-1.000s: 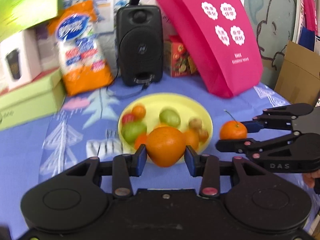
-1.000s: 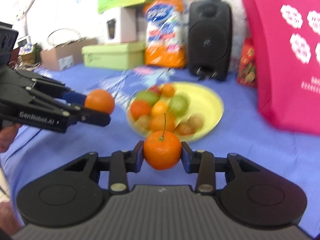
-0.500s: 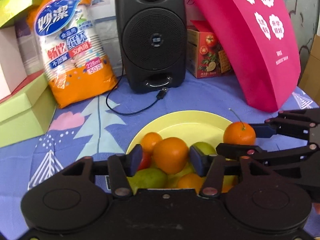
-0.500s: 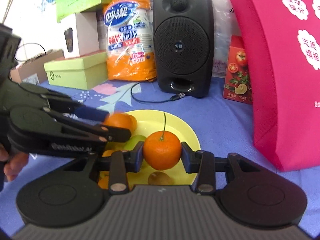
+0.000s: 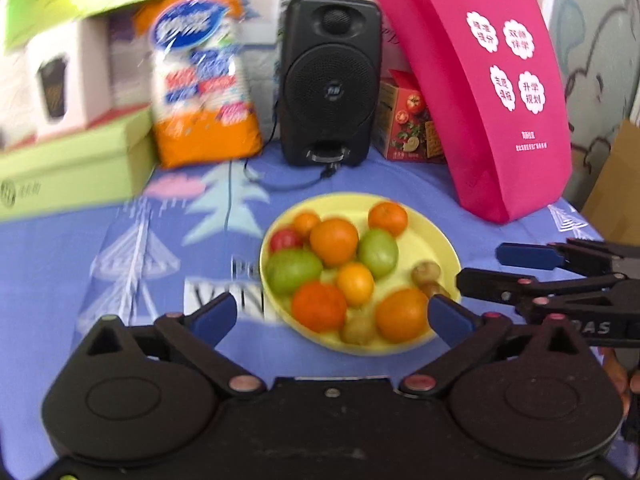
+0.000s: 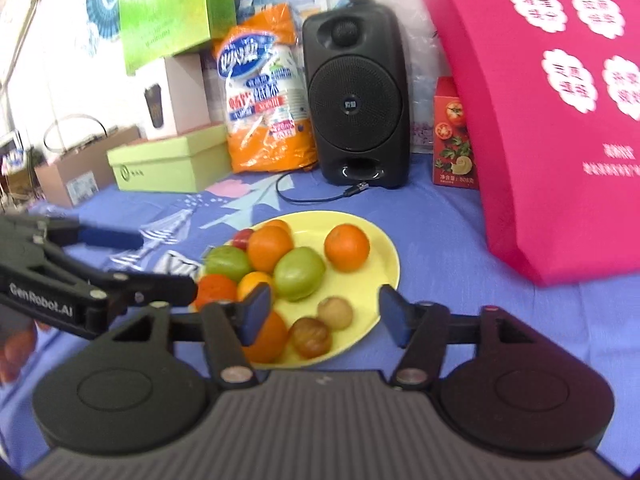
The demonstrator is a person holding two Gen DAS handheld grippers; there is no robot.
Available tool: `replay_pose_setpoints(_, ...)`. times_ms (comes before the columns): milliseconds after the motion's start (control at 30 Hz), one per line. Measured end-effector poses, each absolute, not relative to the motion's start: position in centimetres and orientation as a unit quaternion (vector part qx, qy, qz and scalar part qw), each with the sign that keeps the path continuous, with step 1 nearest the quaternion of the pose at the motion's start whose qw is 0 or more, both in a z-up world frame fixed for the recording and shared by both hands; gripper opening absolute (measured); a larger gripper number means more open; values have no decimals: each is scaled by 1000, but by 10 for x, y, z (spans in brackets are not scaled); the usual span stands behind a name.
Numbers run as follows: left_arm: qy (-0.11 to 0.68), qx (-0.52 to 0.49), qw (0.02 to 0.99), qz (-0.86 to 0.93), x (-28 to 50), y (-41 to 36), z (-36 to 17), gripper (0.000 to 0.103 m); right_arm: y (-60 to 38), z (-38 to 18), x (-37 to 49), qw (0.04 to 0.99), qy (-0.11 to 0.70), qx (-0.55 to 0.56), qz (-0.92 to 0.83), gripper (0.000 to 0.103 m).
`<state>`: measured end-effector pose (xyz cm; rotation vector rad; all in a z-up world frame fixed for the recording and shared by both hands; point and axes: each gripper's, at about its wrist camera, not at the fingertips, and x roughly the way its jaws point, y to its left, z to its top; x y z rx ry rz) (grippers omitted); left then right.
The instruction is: Organize fruits
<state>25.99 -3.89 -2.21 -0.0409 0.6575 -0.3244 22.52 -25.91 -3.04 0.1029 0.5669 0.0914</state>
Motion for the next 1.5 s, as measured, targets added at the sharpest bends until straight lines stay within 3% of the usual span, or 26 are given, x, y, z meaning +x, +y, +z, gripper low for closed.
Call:
replay_pose_setpoints(133, 348, -35, 929, -118, 234, -30, -25, 103, -255, -24, 196, 954, 287, 82, 23, 99)
replay_pose_setpoints(200, 348, -32, 931, -102, 220, -26, -24, 103, -251, -19, 182, 951, 296, 90, 9, 103)
replay_pose_setpoints(633, 300, 18, 953, -46, 125, -35, 22, 103, -192, 19, 103, 955, 287, -10, -73, 103)
replay_pose_setpoints(1500, 272, -14, 962, -10, 16, -37, 23, 103, -168, 9, 17, 959, 276, -8, -61, 103)
